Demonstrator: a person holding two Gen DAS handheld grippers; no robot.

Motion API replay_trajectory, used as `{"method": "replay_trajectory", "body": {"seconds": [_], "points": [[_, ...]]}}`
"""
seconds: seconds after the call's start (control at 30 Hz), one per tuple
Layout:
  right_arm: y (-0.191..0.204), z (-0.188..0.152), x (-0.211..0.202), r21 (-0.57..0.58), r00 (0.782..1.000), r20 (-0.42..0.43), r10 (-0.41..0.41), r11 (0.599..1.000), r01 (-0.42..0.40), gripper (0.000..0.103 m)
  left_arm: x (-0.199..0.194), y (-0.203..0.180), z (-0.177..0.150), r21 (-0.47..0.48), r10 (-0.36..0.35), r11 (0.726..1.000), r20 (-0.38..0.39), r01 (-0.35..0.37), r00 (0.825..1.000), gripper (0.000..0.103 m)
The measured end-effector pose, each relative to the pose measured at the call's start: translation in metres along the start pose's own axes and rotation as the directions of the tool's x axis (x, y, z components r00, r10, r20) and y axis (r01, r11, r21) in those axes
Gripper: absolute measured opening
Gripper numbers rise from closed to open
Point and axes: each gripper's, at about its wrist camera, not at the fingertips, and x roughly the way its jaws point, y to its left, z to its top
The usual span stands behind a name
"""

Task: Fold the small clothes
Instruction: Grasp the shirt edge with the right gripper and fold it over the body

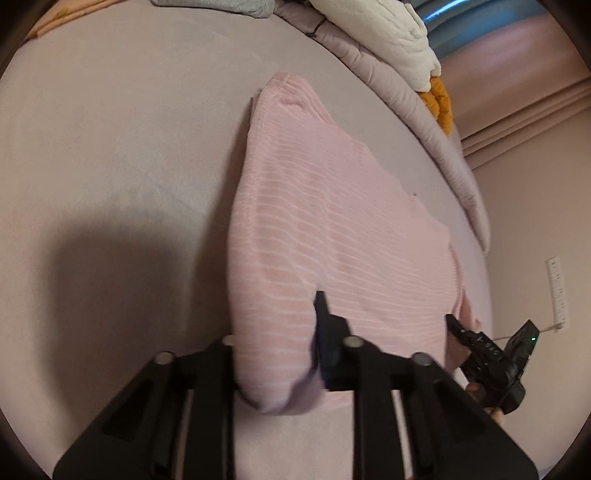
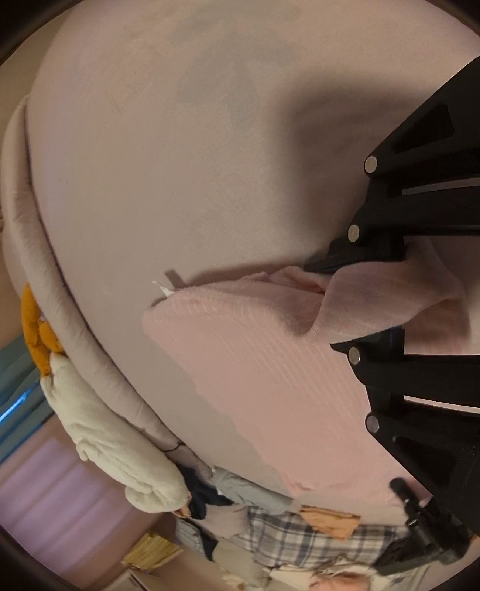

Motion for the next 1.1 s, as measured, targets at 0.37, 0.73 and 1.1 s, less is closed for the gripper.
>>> {"method": "replay_trajectory", "body": {"seconds": [0.37, 0.73, 1.1], "points": [[0.001, -0.018, -0.083, -0.042, 0.989, 0.105, 0.107, 0.994, -0.103, 0.013, -0.054, -0.035, -0.039, 0.146, -0.018, 0.989, 0.013, 0.016, 1.0, 0.01], [-0.014, -0.04, -0.099, 0.013, 0.996, 0.071, 0.048, 0.999, -0.049, 0.013, -0.058, -0.025, -0.08, 0.177, 0.043, 0.983, -0.041, -0.035, 0.998, 0.011], [-0.027, -0.044, -0.067, 0.039, 0.996, -0.024, -0.082, 0.996, 0.083, 0.013, -0.035, -0.015, -0.083, 0.21, 0.171, 0.966, -0.07, -0.153, 0.983, 0.024]]}}
